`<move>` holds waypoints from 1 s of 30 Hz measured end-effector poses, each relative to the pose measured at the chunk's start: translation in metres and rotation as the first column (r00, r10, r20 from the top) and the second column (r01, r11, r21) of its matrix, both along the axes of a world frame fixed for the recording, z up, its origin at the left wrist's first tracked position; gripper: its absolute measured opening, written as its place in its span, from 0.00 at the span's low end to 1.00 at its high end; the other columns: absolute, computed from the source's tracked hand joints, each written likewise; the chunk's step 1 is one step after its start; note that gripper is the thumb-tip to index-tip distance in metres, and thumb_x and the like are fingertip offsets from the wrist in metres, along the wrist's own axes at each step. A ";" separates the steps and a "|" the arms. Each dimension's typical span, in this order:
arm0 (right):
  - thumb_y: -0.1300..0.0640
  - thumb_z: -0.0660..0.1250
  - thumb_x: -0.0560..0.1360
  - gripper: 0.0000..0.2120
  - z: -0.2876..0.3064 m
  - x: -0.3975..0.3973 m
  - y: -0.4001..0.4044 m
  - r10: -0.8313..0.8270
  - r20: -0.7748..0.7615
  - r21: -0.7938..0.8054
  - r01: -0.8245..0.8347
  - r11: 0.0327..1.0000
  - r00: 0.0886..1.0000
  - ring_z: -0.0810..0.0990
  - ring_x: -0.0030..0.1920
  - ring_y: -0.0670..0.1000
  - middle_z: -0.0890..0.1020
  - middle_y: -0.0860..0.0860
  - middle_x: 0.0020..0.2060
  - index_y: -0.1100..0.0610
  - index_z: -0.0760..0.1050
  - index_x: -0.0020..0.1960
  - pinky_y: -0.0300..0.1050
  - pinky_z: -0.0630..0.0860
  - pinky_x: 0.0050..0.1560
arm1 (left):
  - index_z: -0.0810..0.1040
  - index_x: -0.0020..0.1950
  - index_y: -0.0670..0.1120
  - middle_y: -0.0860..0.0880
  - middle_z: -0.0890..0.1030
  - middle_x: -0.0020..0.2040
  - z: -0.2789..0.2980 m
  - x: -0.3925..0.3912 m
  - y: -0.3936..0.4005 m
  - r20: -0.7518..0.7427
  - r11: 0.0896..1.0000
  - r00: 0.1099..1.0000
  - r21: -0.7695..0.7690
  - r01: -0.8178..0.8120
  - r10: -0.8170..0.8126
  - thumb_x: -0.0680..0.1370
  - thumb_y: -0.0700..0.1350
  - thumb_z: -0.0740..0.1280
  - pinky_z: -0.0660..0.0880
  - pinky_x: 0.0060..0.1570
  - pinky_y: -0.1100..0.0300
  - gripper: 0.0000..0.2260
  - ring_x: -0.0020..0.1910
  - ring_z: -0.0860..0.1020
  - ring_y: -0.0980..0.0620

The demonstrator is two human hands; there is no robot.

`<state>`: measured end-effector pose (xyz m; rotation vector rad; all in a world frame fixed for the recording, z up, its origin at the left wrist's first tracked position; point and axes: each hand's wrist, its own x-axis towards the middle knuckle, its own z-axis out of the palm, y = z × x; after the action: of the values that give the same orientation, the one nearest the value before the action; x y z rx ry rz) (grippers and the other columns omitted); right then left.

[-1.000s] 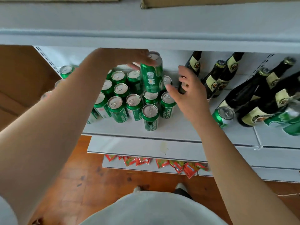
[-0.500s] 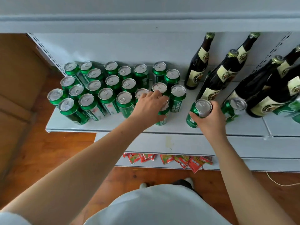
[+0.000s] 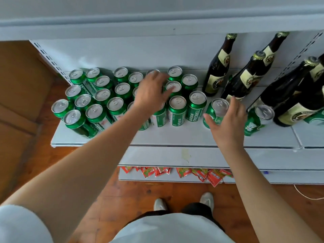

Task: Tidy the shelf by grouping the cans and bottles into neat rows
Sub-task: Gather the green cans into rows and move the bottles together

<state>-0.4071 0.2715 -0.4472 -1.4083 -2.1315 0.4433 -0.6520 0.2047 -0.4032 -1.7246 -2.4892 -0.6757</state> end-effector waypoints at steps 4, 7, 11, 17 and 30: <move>0.46 0.65 0.78 0.31 0.012 0.004 -0.021 0.033 -0.087 0.144 -0.020 0.989 0.996 0.65 0.69 0.59 0.66 0.59 0.70 0.62 0.62 0.74 0.52 0.69 0.67 | 0.66 0.73 0.44 0.41 0.71 0.68 0.011 -0.068 0.027 -0.081 0.922 0.976 -0.319 -0.220 0.205 0.75 0.59 0.70 0.66 0.67 0.45 0.32 0.68 0.69 0.41; 0.51 0.64 0.79 0.25 0.013 0.003 -0.031 0.078 -0.114 0.149 -0.061 0.987 0.990 0.68 0.68 0.57 0.69 0.58 0.68 0.62 0.65 0.72 0.44 0.66 0.67 | 0.73 0.65 0.44 0.41 0.78 0.61 0.001 -0.083 0.042 -0.130 0.873 0.981 -0.450 -0.187 0.143 0.71 0.67 0.70 0.64 0.65 0.47 0.33 0.63 0.73 0.41; 0.54 0.64 0.79 0.21 0.018 0.008 -0.041 0.139 -0.131 0.134 -0.121 0.984 0.982 0.70 0.67 0.55 0.71 0.56 0.66 0.62 0.68 0.70 0.36 0.63 0.68 | 0.79 0.58 0.47 0.48 0.83 0.55 0.002 -0.085 0.044 -0.010 0.942 0.992 -0.312 -0.125 0.129 0.66 0.68 0.73 0.62 0.68 0.52 0.30 0.60 0.76 0.45; 0.60 0.63 0.80 0.16 0.060 -0.018 -0.029 0.232 -0.322 0.238 -0.158 0.958 0.918 0.76 0.59 0.53 0.74 0.58 0.61 0.64 0.71 0.66 0.47 0.75 0.61 | 0.78 0.63 0.47 0.54 0.82 0.57 0.072 -0.082 0.023 0.376 0.998 0.925 0.024 -0.060 0.047 0.68 0.54 0.79 0.75 0.51 0.71 0.27 0.55 0.80 0.57; 0.51 0.79 0.65 0.31 0.068 -0.053 -0.034 0.296 -0.278 -0.048 -0.321 0.946 0.914 0.69 0.44 0.36 0.75 0.45 0.47 0.62 0.70 0.61 0.17 0.62 0.40 | 0.77 0.66 0.49 0.51 0.79 0.59 0.063 0.002 -0.052 0.284 0.995 0.957 -0.048 0.082 -0.065 0.74 0.61 0.70 0.75 0.59 0.55 0.24 0.58 0.78 0.54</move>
<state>-0.4604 0.2380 -0.3790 -0.9882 -2.1317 0.8162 -0.6499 0.1528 -0.3403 -1.8688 -2.6626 -0.9243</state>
